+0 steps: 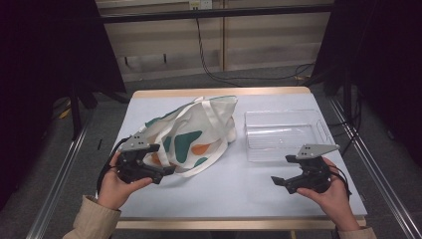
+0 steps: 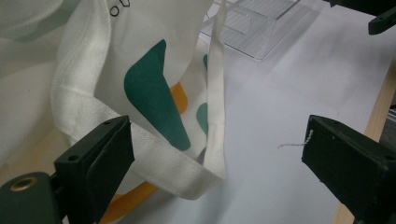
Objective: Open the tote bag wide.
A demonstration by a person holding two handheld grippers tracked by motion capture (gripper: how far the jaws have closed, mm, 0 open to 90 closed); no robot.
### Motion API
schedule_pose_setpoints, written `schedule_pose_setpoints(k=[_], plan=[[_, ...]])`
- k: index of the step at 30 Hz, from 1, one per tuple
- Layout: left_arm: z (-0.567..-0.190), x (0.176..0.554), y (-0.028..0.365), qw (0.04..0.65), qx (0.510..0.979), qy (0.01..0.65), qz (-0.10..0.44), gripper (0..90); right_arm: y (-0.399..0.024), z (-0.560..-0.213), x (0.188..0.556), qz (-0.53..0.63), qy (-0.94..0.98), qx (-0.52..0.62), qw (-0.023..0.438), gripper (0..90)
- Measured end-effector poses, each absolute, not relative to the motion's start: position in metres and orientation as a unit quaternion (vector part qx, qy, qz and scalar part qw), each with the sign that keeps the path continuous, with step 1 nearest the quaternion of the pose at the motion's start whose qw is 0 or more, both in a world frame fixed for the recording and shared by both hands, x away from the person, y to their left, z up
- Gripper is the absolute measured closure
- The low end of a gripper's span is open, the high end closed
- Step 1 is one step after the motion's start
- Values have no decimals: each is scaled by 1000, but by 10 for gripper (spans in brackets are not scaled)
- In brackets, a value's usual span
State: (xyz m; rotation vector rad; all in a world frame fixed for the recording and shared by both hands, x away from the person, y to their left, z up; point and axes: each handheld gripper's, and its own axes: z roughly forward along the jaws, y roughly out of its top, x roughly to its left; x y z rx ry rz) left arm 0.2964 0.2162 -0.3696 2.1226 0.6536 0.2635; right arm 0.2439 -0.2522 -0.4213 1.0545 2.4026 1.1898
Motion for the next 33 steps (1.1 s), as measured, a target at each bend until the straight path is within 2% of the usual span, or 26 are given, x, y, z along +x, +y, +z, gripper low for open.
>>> schedule_pose_setpoints(k=[17, 33], plan=[[-359, 303, 215, 416, 862, 265, 119, 82, -214, -404, 270, 402, 850, 318, 122, 132], [-347, 317, 209, 404, 865, 268, 131, 134, -179, -398, 294, 406, 855, 304, 105, 202]])
